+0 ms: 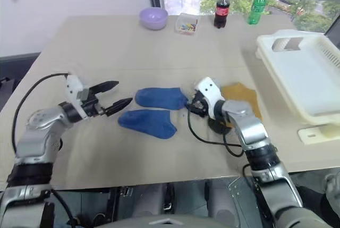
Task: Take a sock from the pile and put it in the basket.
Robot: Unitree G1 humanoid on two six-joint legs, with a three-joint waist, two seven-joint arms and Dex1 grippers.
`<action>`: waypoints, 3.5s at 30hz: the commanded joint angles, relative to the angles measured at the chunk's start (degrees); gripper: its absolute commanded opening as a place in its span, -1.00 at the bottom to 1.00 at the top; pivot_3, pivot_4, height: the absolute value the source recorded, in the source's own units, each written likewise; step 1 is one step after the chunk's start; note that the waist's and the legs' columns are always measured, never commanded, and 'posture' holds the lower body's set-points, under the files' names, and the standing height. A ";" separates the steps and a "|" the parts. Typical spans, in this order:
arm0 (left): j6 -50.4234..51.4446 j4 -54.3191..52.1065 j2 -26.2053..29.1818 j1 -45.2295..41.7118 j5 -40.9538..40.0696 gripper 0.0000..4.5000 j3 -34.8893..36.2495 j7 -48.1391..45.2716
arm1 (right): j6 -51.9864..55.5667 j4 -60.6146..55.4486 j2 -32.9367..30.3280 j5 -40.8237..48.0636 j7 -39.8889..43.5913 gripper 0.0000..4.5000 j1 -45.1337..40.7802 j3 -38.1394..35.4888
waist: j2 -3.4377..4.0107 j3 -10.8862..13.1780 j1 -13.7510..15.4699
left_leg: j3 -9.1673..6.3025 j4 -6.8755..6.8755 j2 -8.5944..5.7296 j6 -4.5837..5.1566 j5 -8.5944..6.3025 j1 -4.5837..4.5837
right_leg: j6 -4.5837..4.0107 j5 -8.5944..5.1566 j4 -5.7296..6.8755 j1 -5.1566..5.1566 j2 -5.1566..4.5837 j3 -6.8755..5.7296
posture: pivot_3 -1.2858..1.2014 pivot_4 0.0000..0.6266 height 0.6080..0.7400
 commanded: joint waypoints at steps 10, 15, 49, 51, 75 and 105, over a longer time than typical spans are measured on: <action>-5.05 20.49 -1.51 -13.16 9.63 1.00 -6.19 0.26 | 5.02 1.43 6.82 7.60 -6.54 0.30 -2.27 -6.54 | -0.02 0.01 -0.45 | -0.08 0.00 0.05 -0.02 0.01 -0.12 | 0.16 0.15 -0.03 -0.03 0.13 0.08 | 0.03 -0.52 0.84; -5.81 22.32 -1.09 -12.60 11.36 1.00 -6.46 0.61 | 7.22 3.20 7.54 9.52 -6.31 0.30 -1.80 -5.32 | -0.02 0.01 -0.48 | -0.10 0.00 0.05 -0.01 0.01 -0.13 | 0.15 0.15 -0.03 -0.04 0.13 0.07 | 0.03 -0.52 0.84; 0.71 16.00 -1.87 -8.47 9.27 -0.98 -5.89 -0.72 | 1.37 5.62 5.94 7.59 -5.77 -1.00 -4.20 2.32 | -0.04 -0.04 -0.91 | -0.02 0.00 0.09 -0.02 0.02 0.23 | -0.02 0.04 0.13 0.13 0.13 0.16 | 0.03 -0.52 0.84; 1.95 14.36 -1.93 -8.19 7.74 -0.98 -4.86 -0.82 | 1.63 5.09 6.21 7.95 -5.93 -1.00 -5.03 1.86 | -0.04 -0.04 -0.88 | -0.02 0.00 0.09 -0.02 0.02 0.21 | -0.01 0.04 0.13 0.11 0.14 0.16 | 0.03 -0.52 0.84; 24.12 -22.94 4.72 16.07 -9.15 -0.98 9.09 3.39 | 25.37 -22.98 -0.51 28.28 -3.47 -1.00 5.44 0.97 | -0.10 0.02 -0.52 | -0.18 -0.01 0.06 -0.04 0.01 -0.05 | 0.00 -0.02 -0.04 -0.04 -0.08 0.00 | 0.03 -0.52 0.84; 18.58 -18.01 4.08 14.99 -4.20 -1.00 2.28 2.49 | 18.45 -19.63 -1.59 25.41 -5.77 0.23 6.44 4.75 | -0.11 0.03 -0.42 | -0.14 -0.07 0.03 -0.04 0.00 -0.13 | -0.01 -0.03 -0.14 -0.07 -0.10 -0.05 | 0.03 -0.52 0.84</action>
